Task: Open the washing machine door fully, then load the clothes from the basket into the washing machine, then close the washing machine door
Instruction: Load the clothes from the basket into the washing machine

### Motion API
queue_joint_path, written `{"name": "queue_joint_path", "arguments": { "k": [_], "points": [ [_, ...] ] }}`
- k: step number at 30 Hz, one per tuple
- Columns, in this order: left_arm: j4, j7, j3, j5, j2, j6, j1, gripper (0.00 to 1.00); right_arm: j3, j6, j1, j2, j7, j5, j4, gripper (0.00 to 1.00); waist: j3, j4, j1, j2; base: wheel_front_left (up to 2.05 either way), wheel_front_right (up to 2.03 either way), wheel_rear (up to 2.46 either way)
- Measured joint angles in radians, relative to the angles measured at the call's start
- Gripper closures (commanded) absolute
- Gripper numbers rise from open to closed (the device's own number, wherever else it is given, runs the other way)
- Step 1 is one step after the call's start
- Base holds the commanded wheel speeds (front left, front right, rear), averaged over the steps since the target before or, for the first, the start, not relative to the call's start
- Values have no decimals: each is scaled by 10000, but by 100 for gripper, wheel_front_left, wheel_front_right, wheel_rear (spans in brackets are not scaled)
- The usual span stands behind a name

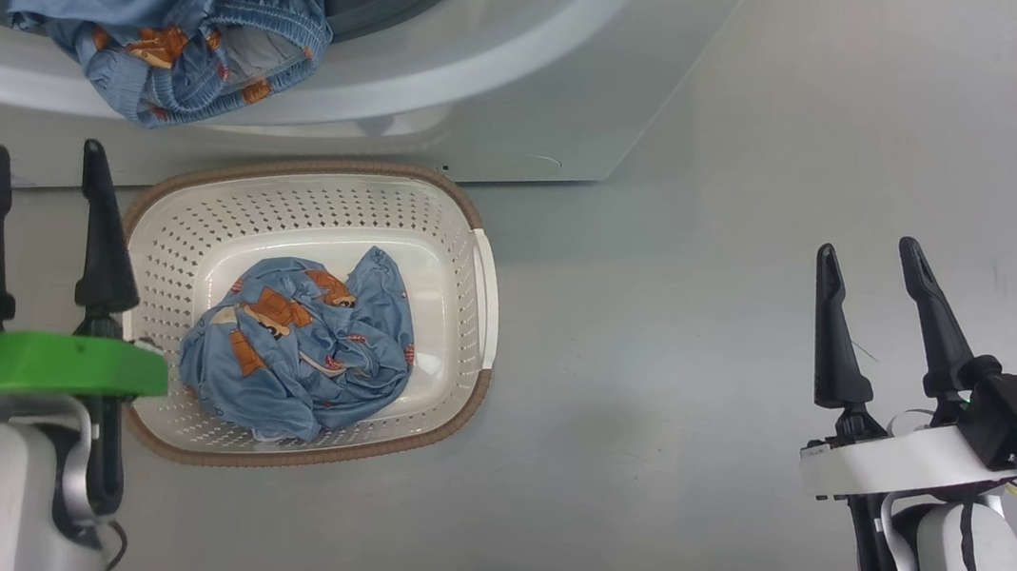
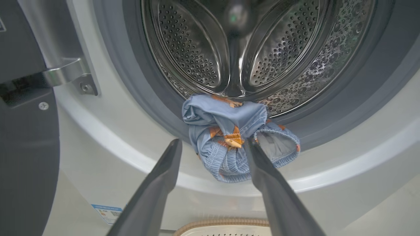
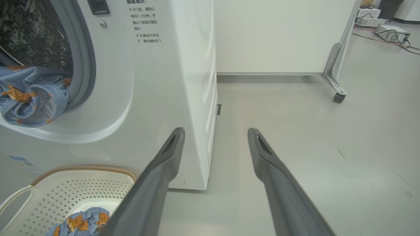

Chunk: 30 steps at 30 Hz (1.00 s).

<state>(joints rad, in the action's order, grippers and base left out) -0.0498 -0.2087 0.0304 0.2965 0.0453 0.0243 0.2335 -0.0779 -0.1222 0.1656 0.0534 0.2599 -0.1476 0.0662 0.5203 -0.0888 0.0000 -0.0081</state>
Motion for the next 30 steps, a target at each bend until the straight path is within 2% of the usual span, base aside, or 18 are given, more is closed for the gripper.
{"name": "queue_joint_path", "arguments": {
  "k": [8, 15, 30],
  "points": [
    [201, 834, -382, -399, 161, -48, 1132, 0, -255, -2, 226, -50, 0, -42, 65, 0, 184, -330, 0, 0, 0, 0, 0],
    [-309, 1745, -445, -629, 395, -174, 1774, 0, -299, -2, 299, -75, 0, -215, 150, 0, 263, -677, 0, 0, 0, 0, 0],
    [-1582, 3062, 56, 4, 462, -341, 3073, 0, -353, -2, 446, -84, 0, -637, 82, 0, 587, -1070, 0, 0, 0, 0, 0]
  ]
}}
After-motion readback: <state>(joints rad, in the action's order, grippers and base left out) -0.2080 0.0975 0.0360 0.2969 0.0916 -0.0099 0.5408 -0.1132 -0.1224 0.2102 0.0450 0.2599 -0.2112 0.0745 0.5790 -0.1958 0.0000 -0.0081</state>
